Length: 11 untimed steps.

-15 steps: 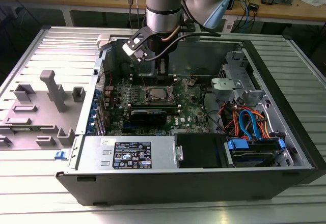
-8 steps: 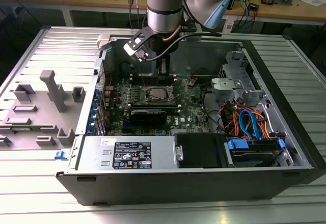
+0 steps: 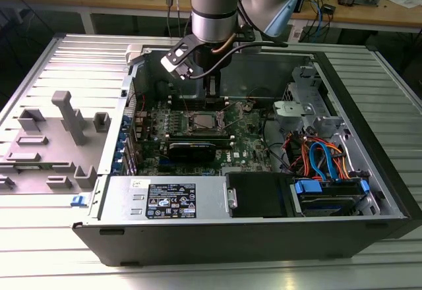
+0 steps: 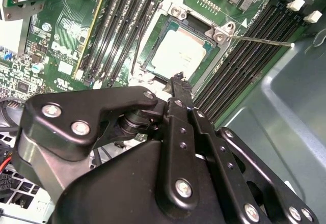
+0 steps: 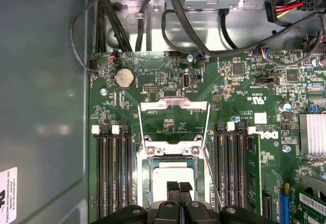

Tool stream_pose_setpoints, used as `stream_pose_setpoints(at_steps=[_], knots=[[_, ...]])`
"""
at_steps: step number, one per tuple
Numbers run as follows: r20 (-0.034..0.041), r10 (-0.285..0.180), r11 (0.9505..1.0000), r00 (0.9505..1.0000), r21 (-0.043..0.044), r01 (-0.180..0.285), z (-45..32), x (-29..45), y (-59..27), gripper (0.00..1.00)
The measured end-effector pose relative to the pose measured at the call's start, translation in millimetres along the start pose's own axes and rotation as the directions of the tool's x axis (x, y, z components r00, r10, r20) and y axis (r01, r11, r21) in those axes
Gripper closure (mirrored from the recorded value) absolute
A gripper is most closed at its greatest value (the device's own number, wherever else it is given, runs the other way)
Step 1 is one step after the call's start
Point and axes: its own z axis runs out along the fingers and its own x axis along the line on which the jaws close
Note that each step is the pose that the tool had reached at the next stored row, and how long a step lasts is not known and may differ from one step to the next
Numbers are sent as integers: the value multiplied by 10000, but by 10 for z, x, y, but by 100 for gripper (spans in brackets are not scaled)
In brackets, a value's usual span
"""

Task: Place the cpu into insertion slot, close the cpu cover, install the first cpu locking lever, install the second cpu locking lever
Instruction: 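Close the cpu cover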

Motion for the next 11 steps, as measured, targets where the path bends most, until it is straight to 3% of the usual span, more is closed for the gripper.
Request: stream_pose_setpoints(at_steps=[7,11], knots=[[3,3,10000,10000,2,-3,-7,1,33,89],[1,3,10000,10000,3,-3,-71,0,36,89]])
